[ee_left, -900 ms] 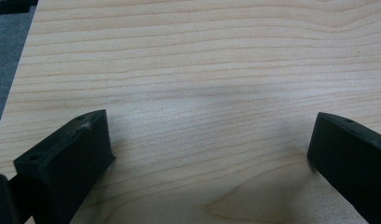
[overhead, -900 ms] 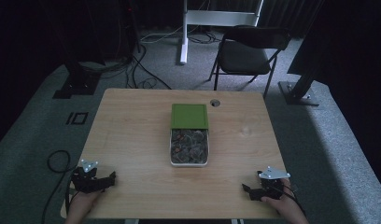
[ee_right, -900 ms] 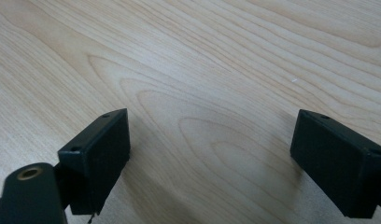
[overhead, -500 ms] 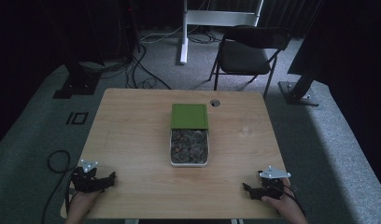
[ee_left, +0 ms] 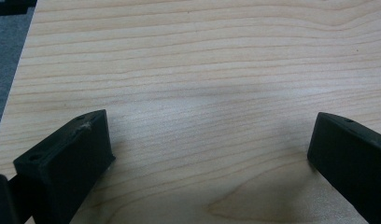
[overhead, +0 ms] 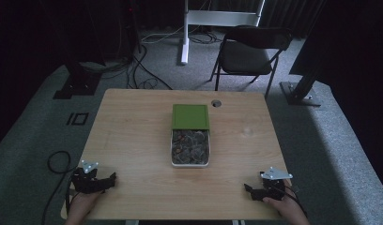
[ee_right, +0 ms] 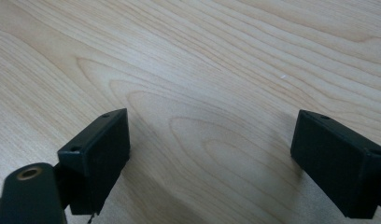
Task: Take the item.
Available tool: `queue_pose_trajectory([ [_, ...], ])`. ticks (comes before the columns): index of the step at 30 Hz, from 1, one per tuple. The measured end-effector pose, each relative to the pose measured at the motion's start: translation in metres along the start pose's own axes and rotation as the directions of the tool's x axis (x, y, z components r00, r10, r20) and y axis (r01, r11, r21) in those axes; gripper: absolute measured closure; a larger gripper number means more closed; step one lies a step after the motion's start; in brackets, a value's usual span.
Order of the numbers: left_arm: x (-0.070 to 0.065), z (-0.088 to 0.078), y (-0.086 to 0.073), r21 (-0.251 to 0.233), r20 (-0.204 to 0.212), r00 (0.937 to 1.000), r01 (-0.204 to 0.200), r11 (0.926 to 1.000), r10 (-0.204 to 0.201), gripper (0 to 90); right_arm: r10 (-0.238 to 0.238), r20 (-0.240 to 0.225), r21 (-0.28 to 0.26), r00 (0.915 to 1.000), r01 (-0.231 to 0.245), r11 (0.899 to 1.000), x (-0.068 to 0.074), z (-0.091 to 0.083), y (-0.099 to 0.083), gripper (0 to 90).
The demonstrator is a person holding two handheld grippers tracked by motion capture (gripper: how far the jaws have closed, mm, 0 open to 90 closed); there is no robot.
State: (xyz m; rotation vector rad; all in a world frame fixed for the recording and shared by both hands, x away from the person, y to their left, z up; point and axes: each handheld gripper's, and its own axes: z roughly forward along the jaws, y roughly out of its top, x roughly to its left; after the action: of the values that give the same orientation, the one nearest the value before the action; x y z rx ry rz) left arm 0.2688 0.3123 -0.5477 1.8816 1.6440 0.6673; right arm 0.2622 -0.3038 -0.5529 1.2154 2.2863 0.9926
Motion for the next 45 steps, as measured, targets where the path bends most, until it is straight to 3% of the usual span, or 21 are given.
queue_pose_trajectory([
  [12,0.0,0.0,0.0,0.0,0.0,1.0,0.0,1.0,0.0,0.2,0.02,-0.013,-0.019,0.9997,-0.02,1.0,0.003,-0.002,0.003,12.0],
  [27,0.0,0.0,0.0,0.0,0.001,1.0,-0.002,1.0,0.002,0.2,0.045,-0.013,-0.074,0.9989,-0.046,0.996,0.004,-0.018,0.025,12.0],
  [45,0.0,0.0,0.0,0.0,0.002,1.0,-0.002,1.0,0.002,0.2,0.011,-0.038,-0.149,0.9992,-0.017,0.989,0.021,-0.031,0.055,12.0],
])
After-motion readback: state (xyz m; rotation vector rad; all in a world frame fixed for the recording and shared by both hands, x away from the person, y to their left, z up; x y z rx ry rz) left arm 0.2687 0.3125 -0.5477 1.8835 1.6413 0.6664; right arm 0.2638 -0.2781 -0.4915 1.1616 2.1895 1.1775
